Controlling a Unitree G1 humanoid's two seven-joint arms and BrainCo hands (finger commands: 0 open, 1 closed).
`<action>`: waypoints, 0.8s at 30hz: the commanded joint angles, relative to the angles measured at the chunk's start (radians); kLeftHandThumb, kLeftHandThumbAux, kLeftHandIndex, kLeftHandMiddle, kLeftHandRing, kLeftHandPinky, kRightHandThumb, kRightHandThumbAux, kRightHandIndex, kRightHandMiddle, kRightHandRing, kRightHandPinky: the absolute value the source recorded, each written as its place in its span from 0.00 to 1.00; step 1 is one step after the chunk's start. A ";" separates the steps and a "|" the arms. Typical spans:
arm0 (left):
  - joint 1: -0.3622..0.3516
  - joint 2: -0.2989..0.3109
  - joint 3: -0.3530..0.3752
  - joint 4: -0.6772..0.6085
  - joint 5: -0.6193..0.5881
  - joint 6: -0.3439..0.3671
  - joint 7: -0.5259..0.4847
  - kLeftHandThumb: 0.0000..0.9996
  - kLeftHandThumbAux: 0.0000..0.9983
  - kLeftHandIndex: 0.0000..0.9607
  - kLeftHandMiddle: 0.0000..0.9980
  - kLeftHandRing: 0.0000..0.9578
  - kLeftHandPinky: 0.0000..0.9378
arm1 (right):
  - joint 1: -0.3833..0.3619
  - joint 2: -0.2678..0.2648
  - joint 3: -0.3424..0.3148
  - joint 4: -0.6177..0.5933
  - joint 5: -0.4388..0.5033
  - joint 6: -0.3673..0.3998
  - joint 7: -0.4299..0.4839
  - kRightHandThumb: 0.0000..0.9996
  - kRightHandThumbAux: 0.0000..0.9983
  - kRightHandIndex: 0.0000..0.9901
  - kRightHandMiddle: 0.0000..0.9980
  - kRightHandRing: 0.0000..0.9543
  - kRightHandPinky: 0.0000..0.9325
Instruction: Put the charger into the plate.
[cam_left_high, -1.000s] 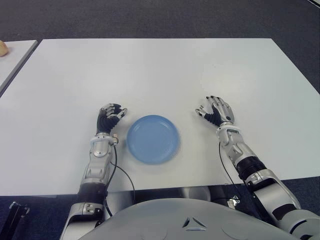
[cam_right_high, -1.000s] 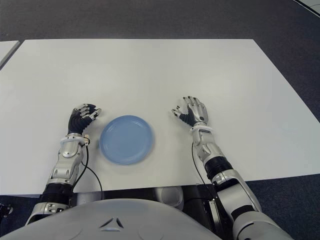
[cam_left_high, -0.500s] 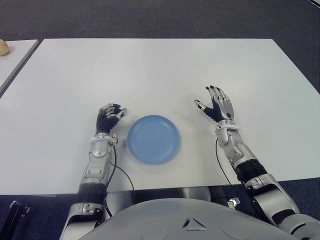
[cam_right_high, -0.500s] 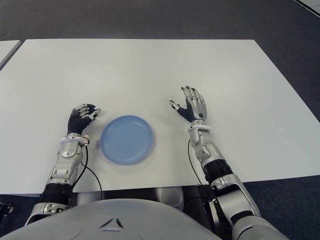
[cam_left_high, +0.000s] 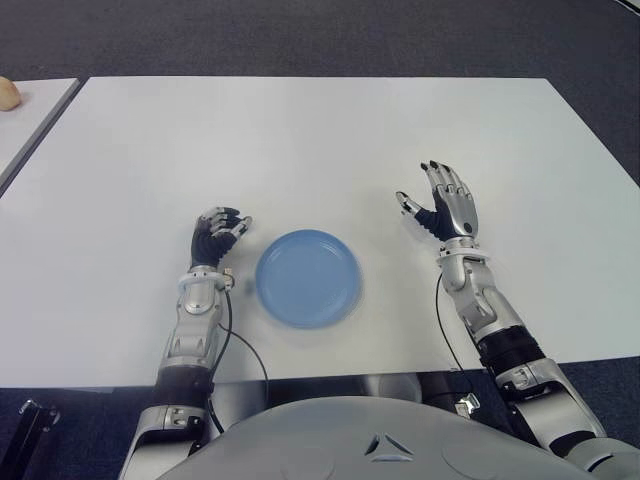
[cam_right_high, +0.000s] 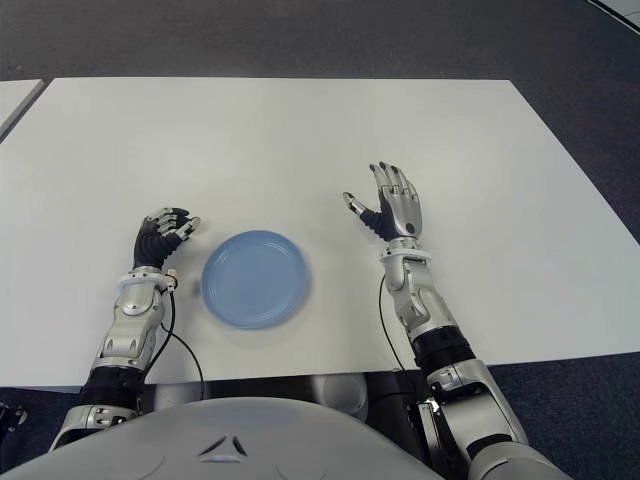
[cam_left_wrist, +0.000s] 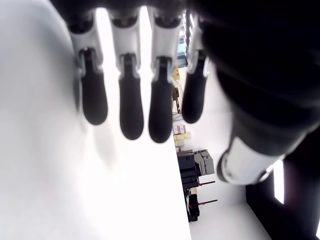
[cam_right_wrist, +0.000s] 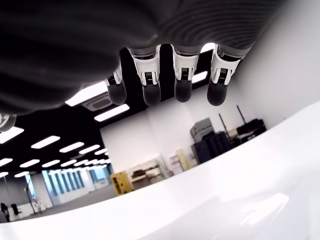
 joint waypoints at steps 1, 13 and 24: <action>0.000 0.003 -0.001 0.009 -0.001 0.010 -0.016 0.70 0.72 0.44 0.50 0.52 0.52 | 0.043 -0.007 -0.021 -0.081 -0.023 0.050 0.037 0.55 0.11 0.00 0.00 0.00 0.00; 0.001 0.004 0.000 0.012 -0.002 -0.001 -0.025 0.70 0.72 0.44 0.50 0.52 0.52 | 0.138 -0.008 -0.058 -0.303 -0.073 0.226 0.218 0.58 0.11 0.00 0.00 0.00 0.00; -0.002 0.001 0.003 0.010 -0.003 0.009 -0.027 0.70 0.72 0.44 0.50 0.51 0.51 | 0.187 0.004 -0.055 -0.342 -0.109 0.343 0.356 0.63 0.15 0.00 0.00 0.00 0.00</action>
